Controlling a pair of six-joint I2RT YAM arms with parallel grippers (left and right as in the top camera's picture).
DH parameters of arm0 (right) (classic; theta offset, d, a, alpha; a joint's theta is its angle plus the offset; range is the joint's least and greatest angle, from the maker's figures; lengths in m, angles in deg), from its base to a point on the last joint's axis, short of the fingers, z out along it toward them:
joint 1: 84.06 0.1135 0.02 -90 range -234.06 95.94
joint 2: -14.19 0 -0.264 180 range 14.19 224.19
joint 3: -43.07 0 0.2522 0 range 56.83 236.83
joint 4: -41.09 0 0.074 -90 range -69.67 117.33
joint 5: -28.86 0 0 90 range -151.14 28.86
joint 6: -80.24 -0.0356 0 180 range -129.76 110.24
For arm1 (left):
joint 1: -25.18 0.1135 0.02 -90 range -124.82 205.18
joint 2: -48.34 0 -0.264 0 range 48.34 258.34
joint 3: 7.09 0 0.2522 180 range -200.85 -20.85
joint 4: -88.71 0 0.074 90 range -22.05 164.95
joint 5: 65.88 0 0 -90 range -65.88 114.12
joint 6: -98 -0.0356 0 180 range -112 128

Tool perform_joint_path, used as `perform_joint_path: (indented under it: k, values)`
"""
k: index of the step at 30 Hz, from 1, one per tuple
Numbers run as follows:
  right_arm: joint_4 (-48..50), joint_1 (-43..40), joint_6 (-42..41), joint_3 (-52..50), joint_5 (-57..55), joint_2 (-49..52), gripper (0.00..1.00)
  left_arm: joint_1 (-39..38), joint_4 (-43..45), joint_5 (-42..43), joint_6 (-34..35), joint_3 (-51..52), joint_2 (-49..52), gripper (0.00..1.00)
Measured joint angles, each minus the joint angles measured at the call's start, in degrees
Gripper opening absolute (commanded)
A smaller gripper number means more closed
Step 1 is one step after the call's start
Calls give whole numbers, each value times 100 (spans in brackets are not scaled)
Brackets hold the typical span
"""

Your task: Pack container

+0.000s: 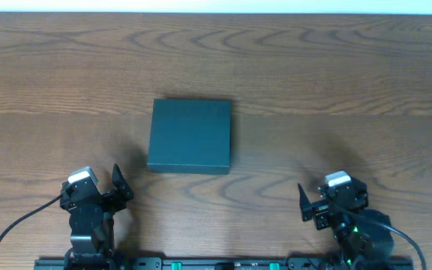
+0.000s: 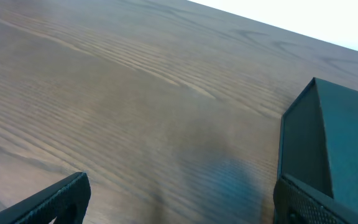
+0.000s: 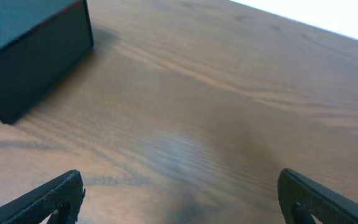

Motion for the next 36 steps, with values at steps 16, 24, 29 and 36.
perform_joint_path:
  k: [16, 24, 29, 36]
  values:
    - [164, 0, -566, -387, 0, -2, 99, 0, 0, 0, 2, 0, 0, 95]
    - [166, 0, -566, -387, 0, -2, 99, 0, 0, 0, 0, 0, 0, 95]
    - [164, 0, -568, -387, 0, -2, 99, 0, 0, 0, 0, 0, 0, 95]
    - [166, 0, -568, -387, 0, -2, 99, 0, 0, 0, 2, 0, 0, 95]
